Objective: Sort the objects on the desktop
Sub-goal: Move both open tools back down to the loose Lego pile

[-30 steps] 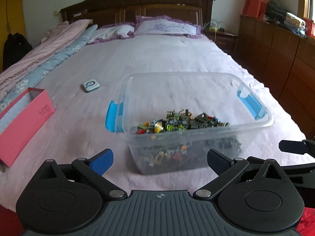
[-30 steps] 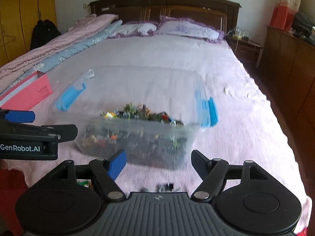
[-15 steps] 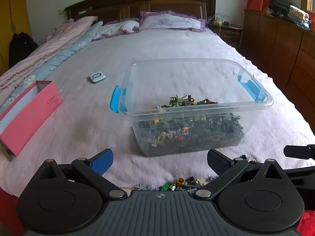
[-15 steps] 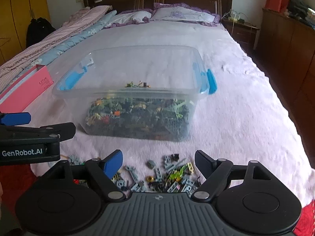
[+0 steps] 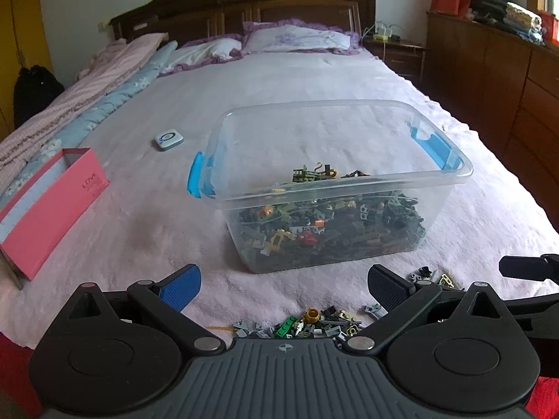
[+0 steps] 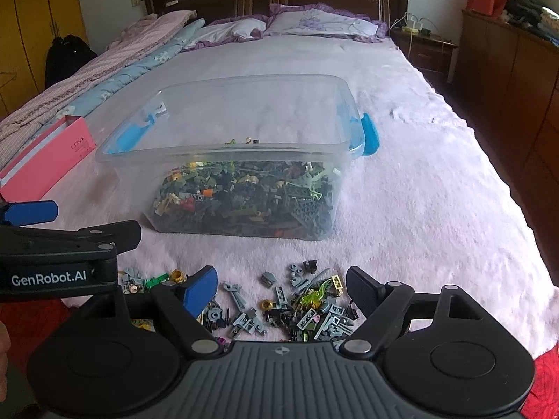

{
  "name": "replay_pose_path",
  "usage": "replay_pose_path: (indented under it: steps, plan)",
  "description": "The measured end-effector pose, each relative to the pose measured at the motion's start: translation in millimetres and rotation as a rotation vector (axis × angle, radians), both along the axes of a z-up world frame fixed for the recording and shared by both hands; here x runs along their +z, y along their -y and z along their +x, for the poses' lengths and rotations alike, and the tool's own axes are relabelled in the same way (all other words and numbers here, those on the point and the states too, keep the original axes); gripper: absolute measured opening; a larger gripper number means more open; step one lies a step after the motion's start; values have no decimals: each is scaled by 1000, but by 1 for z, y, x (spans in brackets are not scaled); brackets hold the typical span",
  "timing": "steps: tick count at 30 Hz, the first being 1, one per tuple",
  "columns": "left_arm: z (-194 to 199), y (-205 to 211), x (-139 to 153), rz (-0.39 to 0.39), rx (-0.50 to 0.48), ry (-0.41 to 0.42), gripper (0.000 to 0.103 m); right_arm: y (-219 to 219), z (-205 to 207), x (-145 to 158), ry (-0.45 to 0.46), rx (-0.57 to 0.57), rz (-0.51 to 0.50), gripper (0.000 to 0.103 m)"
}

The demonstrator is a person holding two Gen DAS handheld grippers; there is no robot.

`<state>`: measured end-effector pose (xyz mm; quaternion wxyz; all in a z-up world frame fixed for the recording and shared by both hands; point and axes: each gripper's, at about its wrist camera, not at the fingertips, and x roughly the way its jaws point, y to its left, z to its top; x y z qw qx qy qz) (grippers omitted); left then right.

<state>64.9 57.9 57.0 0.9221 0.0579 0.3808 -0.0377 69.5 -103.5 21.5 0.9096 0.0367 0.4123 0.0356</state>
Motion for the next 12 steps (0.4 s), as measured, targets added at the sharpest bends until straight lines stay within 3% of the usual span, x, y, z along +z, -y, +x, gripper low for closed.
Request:
replay_pose_path:
  steps: [12]
  plan:
    - [-1, 4, -1, 8, 1, -11, 103, 3, -5, 0, 2, 1, -4, 83]
